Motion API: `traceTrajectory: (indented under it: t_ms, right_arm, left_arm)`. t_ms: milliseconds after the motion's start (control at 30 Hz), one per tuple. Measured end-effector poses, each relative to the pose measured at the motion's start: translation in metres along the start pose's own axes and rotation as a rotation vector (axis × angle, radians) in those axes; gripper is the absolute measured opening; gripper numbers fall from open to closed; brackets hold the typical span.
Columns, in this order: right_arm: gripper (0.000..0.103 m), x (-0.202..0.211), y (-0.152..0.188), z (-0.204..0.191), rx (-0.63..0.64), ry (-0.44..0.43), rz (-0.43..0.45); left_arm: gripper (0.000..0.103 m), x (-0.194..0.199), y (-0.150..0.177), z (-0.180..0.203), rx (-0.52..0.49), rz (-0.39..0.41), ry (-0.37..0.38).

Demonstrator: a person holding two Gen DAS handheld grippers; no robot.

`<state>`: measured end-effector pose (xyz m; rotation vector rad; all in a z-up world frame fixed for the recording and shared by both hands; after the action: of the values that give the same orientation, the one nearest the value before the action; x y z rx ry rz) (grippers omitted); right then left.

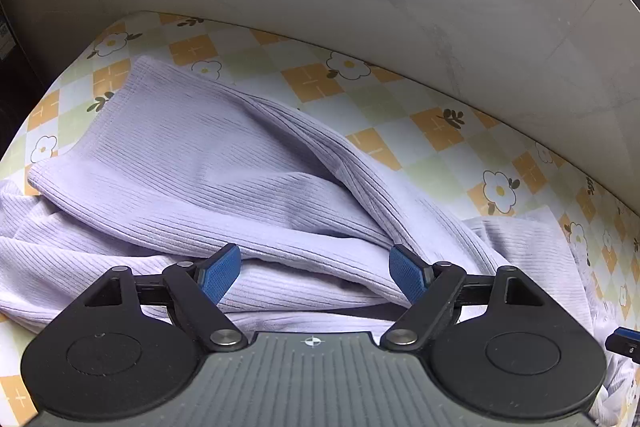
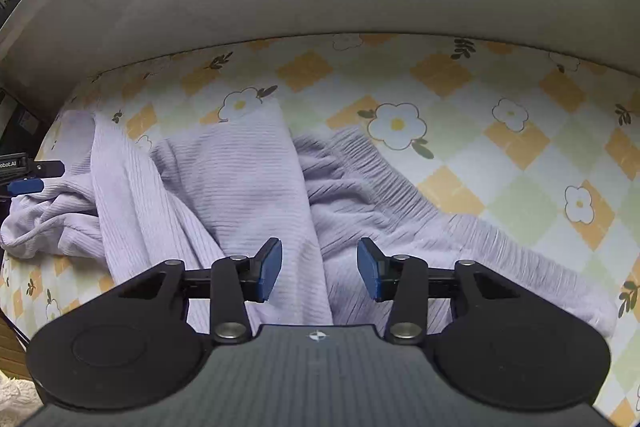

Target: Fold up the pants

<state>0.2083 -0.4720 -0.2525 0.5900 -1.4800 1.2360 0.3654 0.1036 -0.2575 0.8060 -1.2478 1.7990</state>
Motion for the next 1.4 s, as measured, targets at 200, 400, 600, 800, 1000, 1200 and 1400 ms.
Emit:
traceTrajectory:
  t_ms: [200,400,600,800,1000,1200,1400]
  right_arm:
    - [0.079,-0.068,-0.043,0.0,0.083,0.118,0.068]
    - [0.08,-0.098,-0.029,-0.018,0.093,0.094,0.012]
    - [0.036,-0.081,-0.005,-0.019,0.088,0.042,0.047]
    - [0.034,-0.037,-0.007,0.021,-0.086,0.081,0.2]
    - [0.034,0.017,-0.014,0.112,-0.299,0.313,0.379]
    - [0.034,0.01,0.008,0.165,-0.418,0.384,0.327]
    - [0.039,-0.002,0.031,0.147,-0.35,0.451,0.267]
  left_arm:
    - [0.093,-0.036,-0.027,0.023,0.064,-0.013,-0.007]
    - [0.093,-0.098,-0.032,0.034,0.097,-0.108,-0.119]
    - [0.065,-0.098,-0.013,0.035,0.102,-0.081,-0.104]
    - [0.021,-0.06,-0.003,0.034,0.072,-0.025,-0.077]
    - [0.02,-0.009,0.026,0.04,-0.029,0.035,-0.127]
    - [0.02,-0.002,0.075,0.016,0.114,-0.062,-0.097]
    - [0.021,0.001,0.104,0.004,0.139,-0.129,-0.119]
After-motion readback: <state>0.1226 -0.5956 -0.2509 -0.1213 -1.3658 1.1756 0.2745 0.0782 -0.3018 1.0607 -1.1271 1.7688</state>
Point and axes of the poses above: each gripper's, at about its wrist camera, not at the fingertips, and x roughly against the way its jaws point, z to its right, y to its underside, the point moved 6 cm from there along -x, roughly the way its jaws point, and after that the axes turned 11 degrees about y, right-handed, at the moved point
